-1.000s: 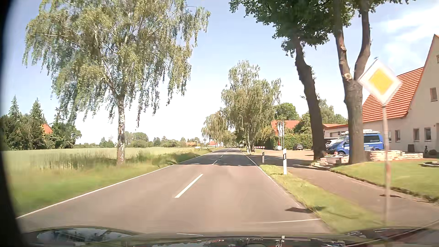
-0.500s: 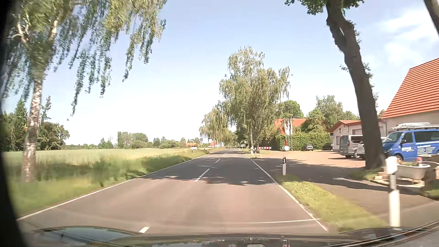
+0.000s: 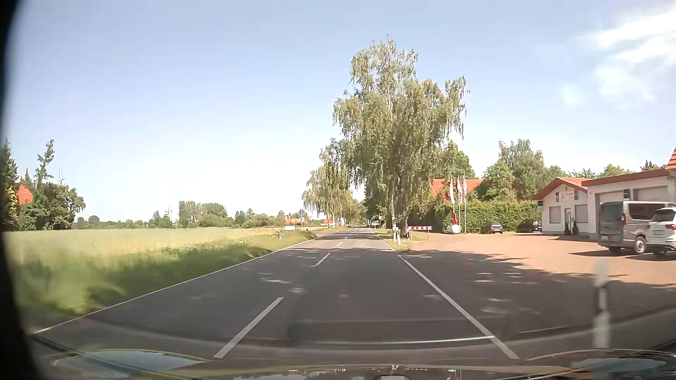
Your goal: Follow the waypoints while adhering to traffic rules and regulations
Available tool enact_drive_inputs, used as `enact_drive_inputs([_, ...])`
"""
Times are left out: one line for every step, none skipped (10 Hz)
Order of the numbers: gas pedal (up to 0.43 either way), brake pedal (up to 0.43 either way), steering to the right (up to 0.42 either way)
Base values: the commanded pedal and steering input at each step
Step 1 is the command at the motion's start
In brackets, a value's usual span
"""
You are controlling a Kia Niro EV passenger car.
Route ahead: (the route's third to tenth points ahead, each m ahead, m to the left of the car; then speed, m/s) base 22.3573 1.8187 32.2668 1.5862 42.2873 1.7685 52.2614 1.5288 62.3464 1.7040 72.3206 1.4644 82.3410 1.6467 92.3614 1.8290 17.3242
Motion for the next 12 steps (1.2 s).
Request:
enact_drive_inputs([0.248, 0.0, 0.0])
enact_drive_inputs([0.248, 0.0, 0.0])
enact_drive_inputs([0.248, 0.0, 0.0])
enact_drive_inputs([0.248, 0.0, 0.0])
enact_drive_inputs([0.248, 0.0, 0.0])
enact_drive_inputs([0.248, 0.0, 0.0])
enact_drive_inputs([0.248, 0.0, 0.0])
enact_drive_inputs([0.248, 0.0, 0.0])
enact_drive_inputs([0.248, 0.0, 0.0])
enact_drive_inputs([0.248, 0.0, 0.0])
enact_drive_inputs([0.248, 0.0, 0.0])
enact_drive_inputs([0.24, 0.0, 0.0])
